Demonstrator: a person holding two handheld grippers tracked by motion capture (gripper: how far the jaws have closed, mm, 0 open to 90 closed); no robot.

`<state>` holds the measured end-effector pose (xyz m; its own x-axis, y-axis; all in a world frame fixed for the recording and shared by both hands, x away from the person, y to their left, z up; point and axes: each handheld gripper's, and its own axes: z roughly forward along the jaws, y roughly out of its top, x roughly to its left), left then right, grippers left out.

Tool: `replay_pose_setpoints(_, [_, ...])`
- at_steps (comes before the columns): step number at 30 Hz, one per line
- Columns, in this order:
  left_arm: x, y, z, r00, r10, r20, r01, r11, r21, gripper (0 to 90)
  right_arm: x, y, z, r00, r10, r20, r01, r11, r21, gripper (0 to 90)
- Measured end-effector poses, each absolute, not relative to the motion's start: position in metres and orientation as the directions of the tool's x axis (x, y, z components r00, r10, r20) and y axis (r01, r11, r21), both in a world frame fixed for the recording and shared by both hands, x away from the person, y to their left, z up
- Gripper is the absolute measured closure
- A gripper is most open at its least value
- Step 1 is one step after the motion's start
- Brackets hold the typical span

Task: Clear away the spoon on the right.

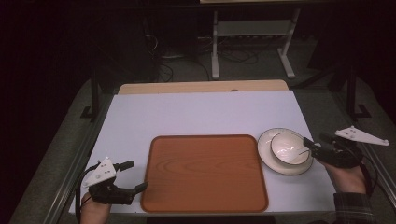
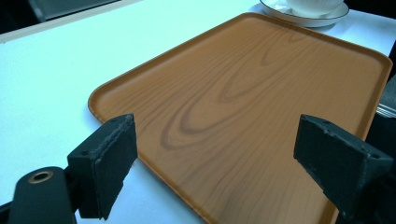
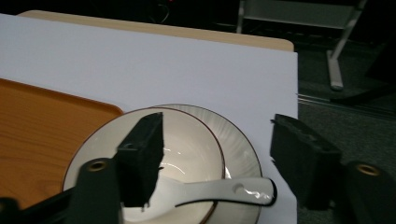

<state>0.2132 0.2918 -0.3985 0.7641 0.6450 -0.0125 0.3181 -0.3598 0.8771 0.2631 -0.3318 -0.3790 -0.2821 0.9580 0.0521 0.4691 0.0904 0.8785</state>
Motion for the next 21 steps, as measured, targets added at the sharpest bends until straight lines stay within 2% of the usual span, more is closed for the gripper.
replay_pose_setpoints(1, [0.213, 0.292, -0.398, 0.764, 0.645, -0.012, 0.318, -0.361, 0.877, 13.1, 0.258, -0.332, -0.382, -0.261, 0.964, 0.04, 0.465, 0.089, 0.881, 29.8])
replay_pose_setpoints(7, [0.214, 0.291, -0.399, 0.768, 0.641, -0.01, 0.317, -0.367, 0.874, 13.1, 0.254, -0.338, -0.386, -0.239, 0.97, 0.042, 0.459, 0.075, 0.885, 27.8])
replay_pose_setpoints(21, [0.214, 0.29, -0.399, 0.767, 0.641, -0.01, 0.319, -0.369, 0.873, 13.1, 0.263, -0.354, -0.404, -0.244, 0.955, 0.171, 0.5, -0.028, 0.866, 25.9])
